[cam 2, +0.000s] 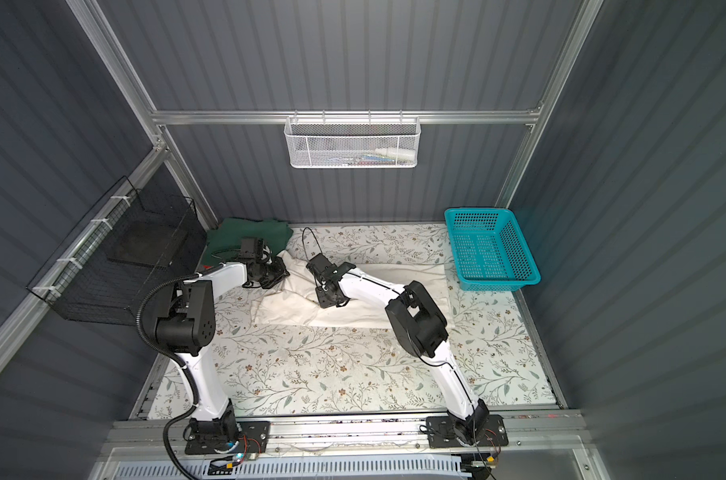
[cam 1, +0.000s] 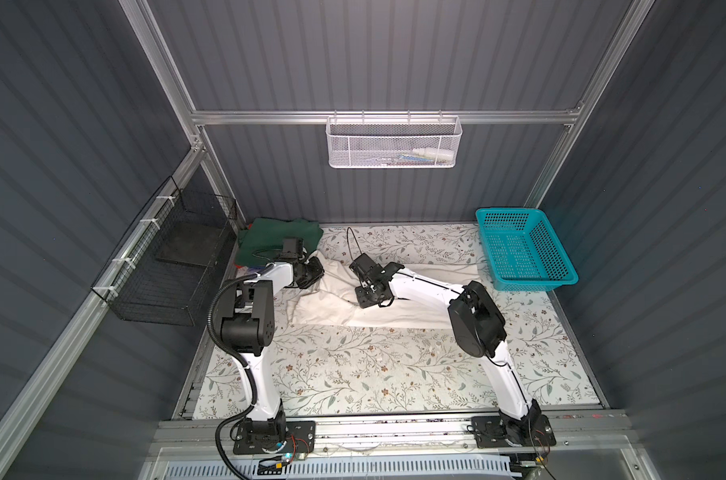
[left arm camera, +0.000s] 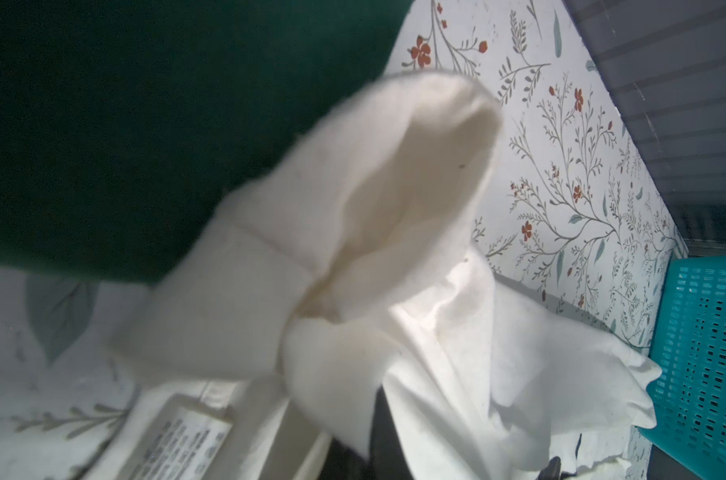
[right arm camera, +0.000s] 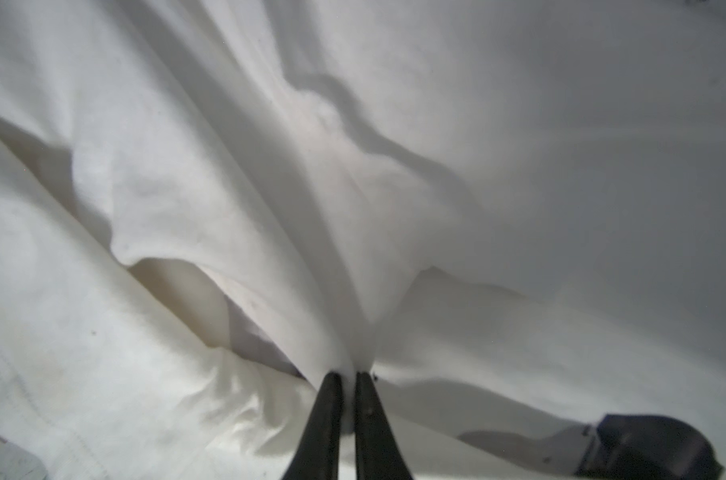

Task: Fold and stack the t-shirts

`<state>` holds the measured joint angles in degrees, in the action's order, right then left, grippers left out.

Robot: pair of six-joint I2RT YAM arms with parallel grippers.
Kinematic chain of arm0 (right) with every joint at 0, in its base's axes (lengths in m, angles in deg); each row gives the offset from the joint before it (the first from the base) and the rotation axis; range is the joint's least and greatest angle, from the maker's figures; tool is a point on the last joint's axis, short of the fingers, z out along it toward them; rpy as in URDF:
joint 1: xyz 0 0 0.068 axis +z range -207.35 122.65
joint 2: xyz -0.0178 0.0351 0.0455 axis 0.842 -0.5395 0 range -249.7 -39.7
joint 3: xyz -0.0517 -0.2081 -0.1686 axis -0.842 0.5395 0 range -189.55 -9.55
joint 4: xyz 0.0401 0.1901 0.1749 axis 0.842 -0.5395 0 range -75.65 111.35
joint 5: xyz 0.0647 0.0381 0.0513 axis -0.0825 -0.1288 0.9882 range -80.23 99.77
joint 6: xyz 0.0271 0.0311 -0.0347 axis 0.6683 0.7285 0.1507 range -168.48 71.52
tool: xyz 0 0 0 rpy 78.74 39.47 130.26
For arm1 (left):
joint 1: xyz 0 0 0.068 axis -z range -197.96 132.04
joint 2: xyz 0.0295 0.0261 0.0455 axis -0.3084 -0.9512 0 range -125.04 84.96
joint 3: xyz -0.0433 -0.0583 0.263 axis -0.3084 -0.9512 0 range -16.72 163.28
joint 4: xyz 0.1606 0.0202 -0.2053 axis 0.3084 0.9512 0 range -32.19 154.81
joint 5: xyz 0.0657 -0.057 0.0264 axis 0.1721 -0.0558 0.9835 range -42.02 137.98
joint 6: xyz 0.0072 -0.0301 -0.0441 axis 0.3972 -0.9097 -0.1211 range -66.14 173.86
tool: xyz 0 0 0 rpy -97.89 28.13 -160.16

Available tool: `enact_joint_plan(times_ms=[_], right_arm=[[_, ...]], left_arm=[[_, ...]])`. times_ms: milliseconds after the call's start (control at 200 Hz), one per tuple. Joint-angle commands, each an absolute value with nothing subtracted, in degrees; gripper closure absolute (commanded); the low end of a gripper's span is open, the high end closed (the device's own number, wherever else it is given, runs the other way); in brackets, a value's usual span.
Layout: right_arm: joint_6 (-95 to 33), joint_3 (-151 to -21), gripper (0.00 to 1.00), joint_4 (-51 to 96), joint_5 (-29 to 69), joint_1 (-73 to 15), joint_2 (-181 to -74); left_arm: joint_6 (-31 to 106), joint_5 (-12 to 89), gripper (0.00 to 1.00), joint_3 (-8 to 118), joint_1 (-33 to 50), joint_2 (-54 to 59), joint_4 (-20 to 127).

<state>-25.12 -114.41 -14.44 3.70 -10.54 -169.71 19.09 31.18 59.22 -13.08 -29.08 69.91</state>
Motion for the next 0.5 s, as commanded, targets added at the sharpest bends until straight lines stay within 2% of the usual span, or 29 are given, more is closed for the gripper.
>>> enact_joint_plan(times_ms=[0,50,110,130,165,185,265,290,495], right_arm=[[-23.87,-113.97,0.88,-14.80,4.84,-10.62,-169.05],[-23.95,-114.04,0.84,-14.83,4.98,-10.59,-169.23],[-24.37,-114.26,0.73,-15.13,5.23,-10.59,-169.28],[-24.46,-114.38,0.69,-15.36,5.19,-10.64,-169.32],[-24.60,-114.79,0.62,-16.06,4.98,-10.68,-169.23],[-24.57,-115.01,0.59,-16.44,4.72,-10.68,-169.17],[-24.81,-115.12,0.49,-17.14,3.73,-10.77,-167.88],[-24.83,-114.98,0.47,-17.10,3.45,-10.77,-167.33],[-24.19,-113.09,0.36,-17.55,3.53,-10.51,-162.65]], left_arm=[[18.88,31.01,1.00,61.26,-13.48,-30.25,71.34],[18.88,30.97,1.00,61.41,-13.48,-30.43,71.49],[18.96,30.97,1.00,61.67,-13.48,-30.30,71.76],[19.05,30.86,0.95,61.76,-13.48,-30.23,71.86],[19.14,30.99,0.77,61.72,-13.48,-30.06,72.06],[19.14,31.01,0.70,61.80,-13.49,-29.86,72.28],[19.31,30.93,0.59,61.46,-13.44,-28.39,72.27],[19.32,30.90,0.52,61.25,-13.48,-27.78,72.27],[19.66,33.44,0.12,59.39,-13.48,-20.82,72.40]])
